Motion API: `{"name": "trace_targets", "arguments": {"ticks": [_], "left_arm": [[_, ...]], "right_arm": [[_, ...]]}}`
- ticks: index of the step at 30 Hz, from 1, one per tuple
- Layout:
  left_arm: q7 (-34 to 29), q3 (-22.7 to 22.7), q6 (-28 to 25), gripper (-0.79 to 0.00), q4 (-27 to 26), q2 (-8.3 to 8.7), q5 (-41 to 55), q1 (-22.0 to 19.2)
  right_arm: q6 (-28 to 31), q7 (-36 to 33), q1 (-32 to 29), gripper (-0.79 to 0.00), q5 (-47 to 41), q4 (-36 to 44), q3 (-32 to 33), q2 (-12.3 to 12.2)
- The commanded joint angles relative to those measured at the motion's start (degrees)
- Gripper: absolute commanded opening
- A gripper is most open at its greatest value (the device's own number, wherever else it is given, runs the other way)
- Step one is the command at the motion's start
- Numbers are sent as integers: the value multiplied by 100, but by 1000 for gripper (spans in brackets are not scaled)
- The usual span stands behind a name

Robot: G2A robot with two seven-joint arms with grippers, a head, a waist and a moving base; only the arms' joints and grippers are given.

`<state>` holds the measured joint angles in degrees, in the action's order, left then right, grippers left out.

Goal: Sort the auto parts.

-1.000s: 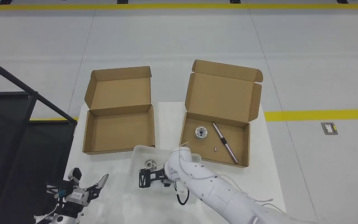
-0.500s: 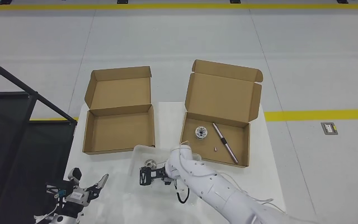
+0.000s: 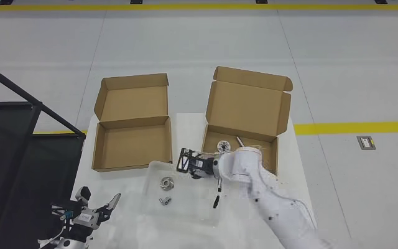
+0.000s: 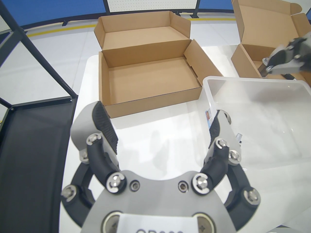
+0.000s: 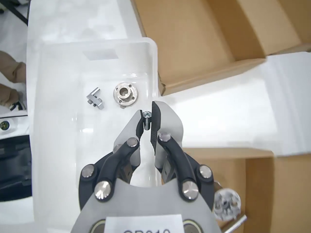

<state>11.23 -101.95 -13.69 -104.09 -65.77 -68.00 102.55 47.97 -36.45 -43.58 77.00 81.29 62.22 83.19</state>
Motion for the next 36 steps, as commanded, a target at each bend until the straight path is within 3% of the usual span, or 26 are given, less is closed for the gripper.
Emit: {"name": "trace_targets", "arguments": {"ticks": [1,5,10,13,21,28,30,36], "left_arm": [[0,0,0,0,0,0,0,0],[0,0,0,0,0,0,0,0],[0,0,0,0,0,0,0,0],[0,0,0,0,0,0,0,0],[0,0,0,0,0,0,0,0],[0,0,0,0,0,0,0,0],[0,0,0,0,0,0,0,0],[0,0,0,0,0,0,0,0]], "right_arm": [[-27,-420,-772,-785,-226,1243,739,-150],[-20,-811,-1370,-785,-862,2065,1460,-301],[-1064,-1502,-1342,-785,-439,2020,1546,-345],[-1489,-1679,-1083,-785,-201,1508,1358,-333],[-1625,-1498,-227,-785,-116,-477,1211,-341],[-1917,-1348,169,-785,56,-1509,946,-316],[-2026,-1268,235,-597,153,-1675,890,-314],[-2109,-947,234,-579,270,-1780,872,-347]]}}
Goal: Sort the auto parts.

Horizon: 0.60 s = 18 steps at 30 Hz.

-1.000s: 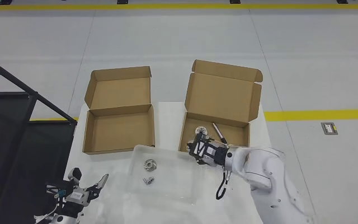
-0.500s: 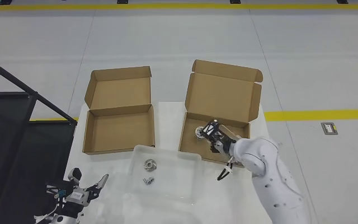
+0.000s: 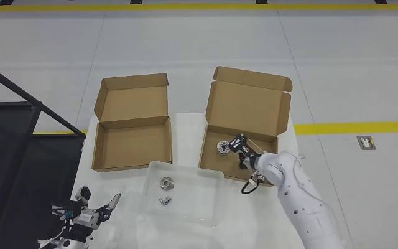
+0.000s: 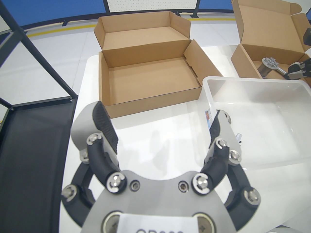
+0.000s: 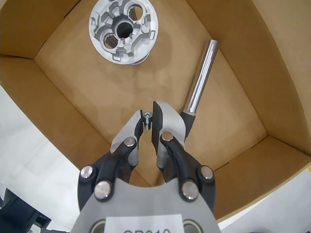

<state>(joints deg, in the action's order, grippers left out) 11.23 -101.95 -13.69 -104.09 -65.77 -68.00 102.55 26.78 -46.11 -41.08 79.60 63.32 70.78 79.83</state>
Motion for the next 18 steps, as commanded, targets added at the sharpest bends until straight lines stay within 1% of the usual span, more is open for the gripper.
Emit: {"name": "trace_targets", "arguments": {"ticks": [1,4,5,8,10,12,16,17,18], "left_arm": [[0,0,0,0,0,0,0,0],[0,0,0,0,0,0,0,0],[0,0,0,0,0,0,0,0],[0,0,0,0,0,0,0,0],[0,0,0,0,0,0,0,0],[0,0,0,0,0,0,0,0],[0,0,0,0,0,0,0,0],[0,0,0,0,0,0,0,0],[0,0,0,0,0,0,0,0]], "right_arm": [[7,22,-35,-570,27,42,36,-23],[30,2,-115,-548,42,172,95,-60],[36,-4,-147,-520,50,227,118,-73],[54,58,-295,-529,31,455,203,-114],[123,233,-457,-529,-54,722,316,-151],[222,488,-674,-529,-167,1077,482,-198],[600,1183,-1264,-523,-427,1903,863,-303],[698,1353,-1420,-514,-468,2114,927,-325],[784,1532,-1566,-483,-513,2308,991,-345]]}}
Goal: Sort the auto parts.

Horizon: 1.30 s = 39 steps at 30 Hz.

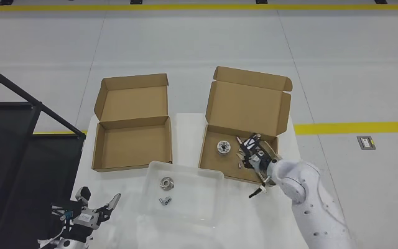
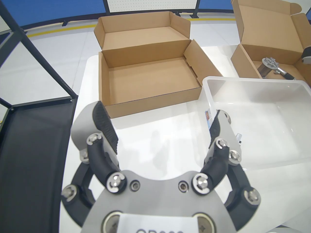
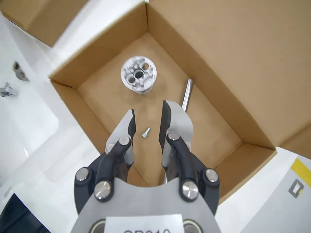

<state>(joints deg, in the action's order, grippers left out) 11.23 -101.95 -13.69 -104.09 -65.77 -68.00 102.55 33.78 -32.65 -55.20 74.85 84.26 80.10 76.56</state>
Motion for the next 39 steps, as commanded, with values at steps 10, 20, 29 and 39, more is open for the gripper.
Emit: {"name": "trace_targets", "arguments": {"ticks": [10,20,29,39], "left_arm": [[0,0,0,0,0,0,0,0],[0,0,0,0,0,0,0,0],[-391,41,-515,0,-450,49,-588,-55],[-1517,-23,-2603,0,-1231,293,-2263,-785]], "right_arm": [[832,1415,-890,0,140,1494,94,-137],[832,1415,-890,0,140,1494,94,-137],[1184,2146,-1182,0,331,1547,82,-195],[2422,3235,-1310,0,1120,2193,-197,-436]]}}
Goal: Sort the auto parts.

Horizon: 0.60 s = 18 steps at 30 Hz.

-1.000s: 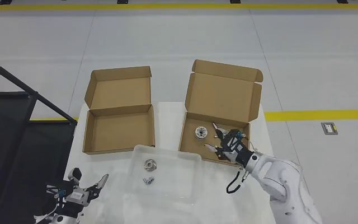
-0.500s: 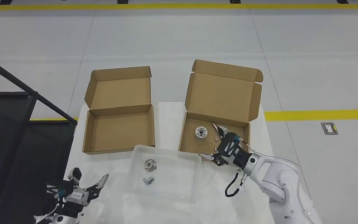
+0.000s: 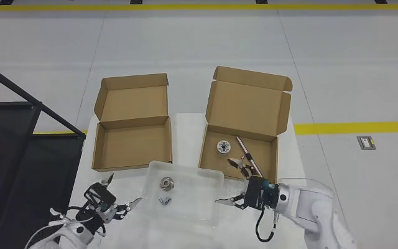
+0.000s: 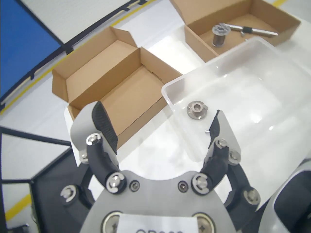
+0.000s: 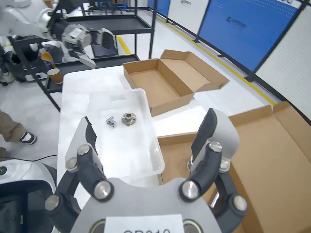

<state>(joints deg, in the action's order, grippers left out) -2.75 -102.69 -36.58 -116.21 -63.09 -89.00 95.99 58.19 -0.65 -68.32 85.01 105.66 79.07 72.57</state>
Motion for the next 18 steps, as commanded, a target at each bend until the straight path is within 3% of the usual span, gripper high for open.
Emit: {"name": "trace_targets", "arguments": {"ticks": [1,5,18], "left_arm": [[-259,122,-584,0,-50,52,-332,-268],[-857,454,-1267,0,-60,125,-952,-782],[-857,454,-1267,0,-60,125,-952,-782]], "right_arm": [[-19,77,10,0,194,114,-196,-82],[-19,-99,18,0,450,215,-283,-300],[-19,-203,-16,0,422,239,-192,-324]]}}
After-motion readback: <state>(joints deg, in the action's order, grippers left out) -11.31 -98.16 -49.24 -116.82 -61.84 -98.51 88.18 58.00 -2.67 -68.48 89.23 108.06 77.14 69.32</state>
